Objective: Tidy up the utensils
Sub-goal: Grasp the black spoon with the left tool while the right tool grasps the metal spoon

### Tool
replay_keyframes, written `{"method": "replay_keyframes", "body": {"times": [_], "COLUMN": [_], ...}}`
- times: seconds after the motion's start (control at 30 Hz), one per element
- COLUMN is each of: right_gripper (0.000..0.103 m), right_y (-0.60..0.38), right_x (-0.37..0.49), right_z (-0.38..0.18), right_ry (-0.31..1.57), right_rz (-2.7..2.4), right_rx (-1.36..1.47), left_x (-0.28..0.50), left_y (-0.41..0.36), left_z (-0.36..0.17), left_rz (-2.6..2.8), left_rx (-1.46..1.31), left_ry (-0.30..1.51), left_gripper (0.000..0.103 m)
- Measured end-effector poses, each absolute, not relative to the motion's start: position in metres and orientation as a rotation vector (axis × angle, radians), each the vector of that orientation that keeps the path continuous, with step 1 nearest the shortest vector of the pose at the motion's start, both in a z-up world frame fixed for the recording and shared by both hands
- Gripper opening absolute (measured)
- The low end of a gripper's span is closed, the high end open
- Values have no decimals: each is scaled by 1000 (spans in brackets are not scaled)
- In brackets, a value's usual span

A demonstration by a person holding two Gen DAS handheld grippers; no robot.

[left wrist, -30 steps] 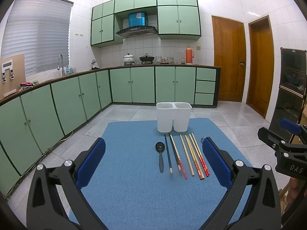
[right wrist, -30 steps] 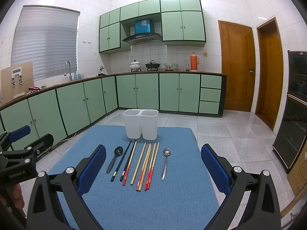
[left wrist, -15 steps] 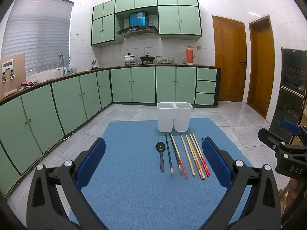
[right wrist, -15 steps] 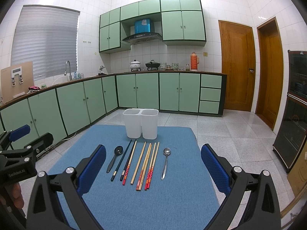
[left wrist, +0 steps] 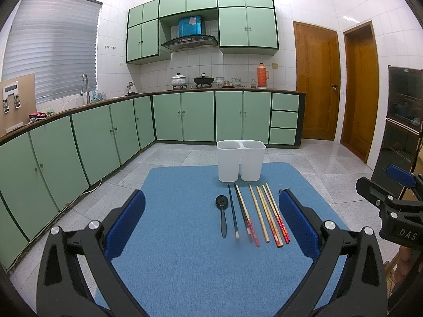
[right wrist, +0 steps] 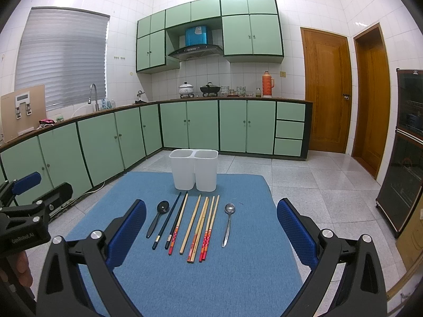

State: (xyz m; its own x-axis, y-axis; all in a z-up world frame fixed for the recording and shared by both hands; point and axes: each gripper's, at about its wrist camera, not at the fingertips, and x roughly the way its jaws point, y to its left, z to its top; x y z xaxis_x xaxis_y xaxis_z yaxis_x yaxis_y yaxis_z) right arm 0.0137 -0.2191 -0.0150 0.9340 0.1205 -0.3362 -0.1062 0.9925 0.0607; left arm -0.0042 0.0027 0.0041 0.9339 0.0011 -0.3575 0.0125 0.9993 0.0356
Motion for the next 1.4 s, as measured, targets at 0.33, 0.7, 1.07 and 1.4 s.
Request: {"method": "replay_keyframes", "body": {"times": [0.33,0.7,1.07,1.4], "right_gripper": [97,96,67,58], "right_y": [-218,-239,-251,-248], "right_x": [18,99,236,308], "right_z": [-15,-36,-99,-154], "right_ry": [351,450,788,1012], "right_rz": [109,104,188,201], "right_rx": [32,69,127,133], "left_x": [-2,64,186,269], "left_y": [8,29,37,22], "left_z": [4,-1,-57,-128], "left_rz": [3,26,-23,-64], "left_rx": [43,45,43,19], "left_ry": [371,444,705,967], "left_gripper": [98,98,97,80]}}
